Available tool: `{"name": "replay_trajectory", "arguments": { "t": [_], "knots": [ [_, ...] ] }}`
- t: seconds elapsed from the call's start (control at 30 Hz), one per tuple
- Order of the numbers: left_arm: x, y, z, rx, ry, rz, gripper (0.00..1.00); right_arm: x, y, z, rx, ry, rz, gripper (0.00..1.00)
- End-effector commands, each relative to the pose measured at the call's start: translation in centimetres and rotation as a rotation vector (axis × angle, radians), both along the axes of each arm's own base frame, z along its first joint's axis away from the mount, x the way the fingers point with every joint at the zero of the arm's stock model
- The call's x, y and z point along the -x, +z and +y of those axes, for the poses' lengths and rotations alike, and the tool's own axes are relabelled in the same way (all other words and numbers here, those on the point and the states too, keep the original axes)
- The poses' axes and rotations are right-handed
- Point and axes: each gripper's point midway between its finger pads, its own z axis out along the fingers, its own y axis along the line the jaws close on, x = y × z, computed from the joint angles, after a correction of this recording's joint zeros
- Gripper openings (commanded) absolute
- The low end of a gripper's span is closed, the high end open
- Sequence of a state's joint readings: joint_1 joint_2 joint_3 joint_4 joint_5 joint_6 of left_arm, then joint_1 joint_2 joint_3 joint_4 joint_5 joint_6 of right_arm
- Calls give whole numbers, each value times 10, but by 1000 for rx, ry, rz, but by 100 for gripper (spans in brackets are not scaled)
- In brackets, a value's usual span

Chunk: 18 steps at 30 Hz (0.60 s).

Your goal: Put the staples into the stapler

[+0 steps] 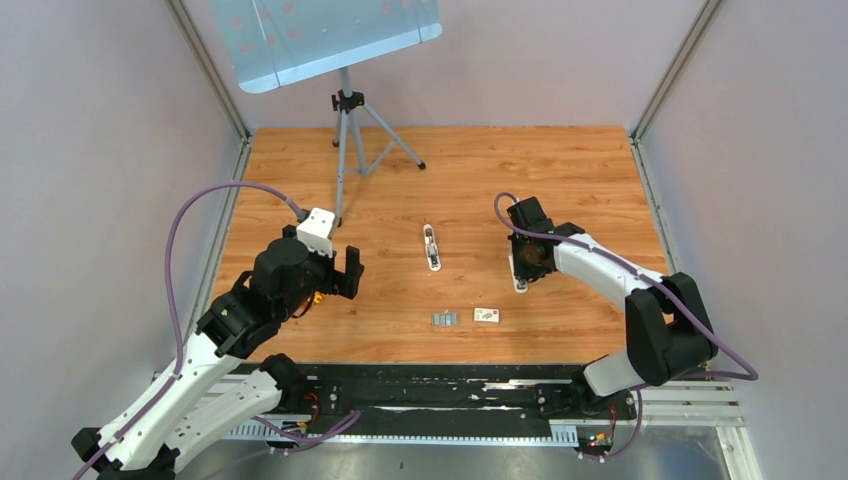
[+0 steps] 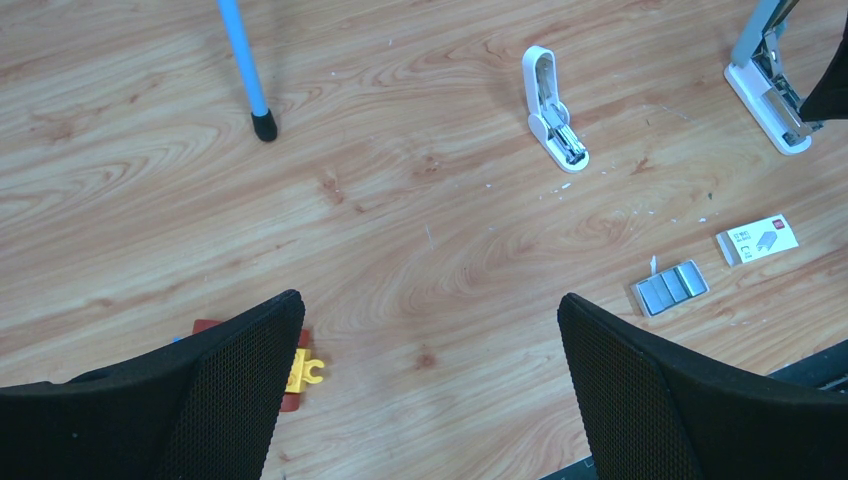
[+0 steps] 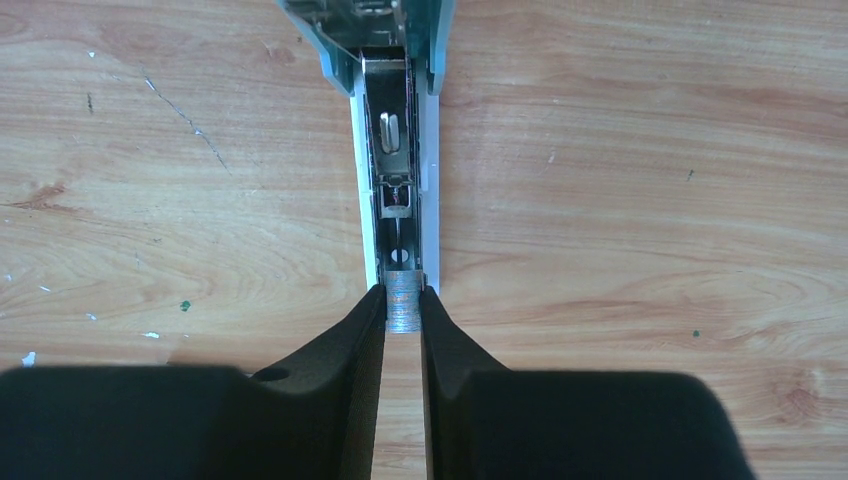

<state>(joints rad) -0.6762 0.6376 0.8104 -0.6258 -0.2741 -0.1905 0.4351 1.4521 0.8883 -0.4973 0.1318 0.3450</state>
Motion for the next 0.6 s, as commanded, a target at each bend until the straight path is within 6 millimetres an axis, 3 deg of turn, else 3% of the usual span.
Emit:
{"name": "replay_trajectory", "arguments": {
  "t": [0.0,0.57],
  "knots": [
    [-1,-3,3,-15,8,-3,100,3,-10,-8,40,-3,30,19],
    [-1,-4,3,-16,7,-1,100,5,-6,-5,60,46,-3,19]
  ]
}}
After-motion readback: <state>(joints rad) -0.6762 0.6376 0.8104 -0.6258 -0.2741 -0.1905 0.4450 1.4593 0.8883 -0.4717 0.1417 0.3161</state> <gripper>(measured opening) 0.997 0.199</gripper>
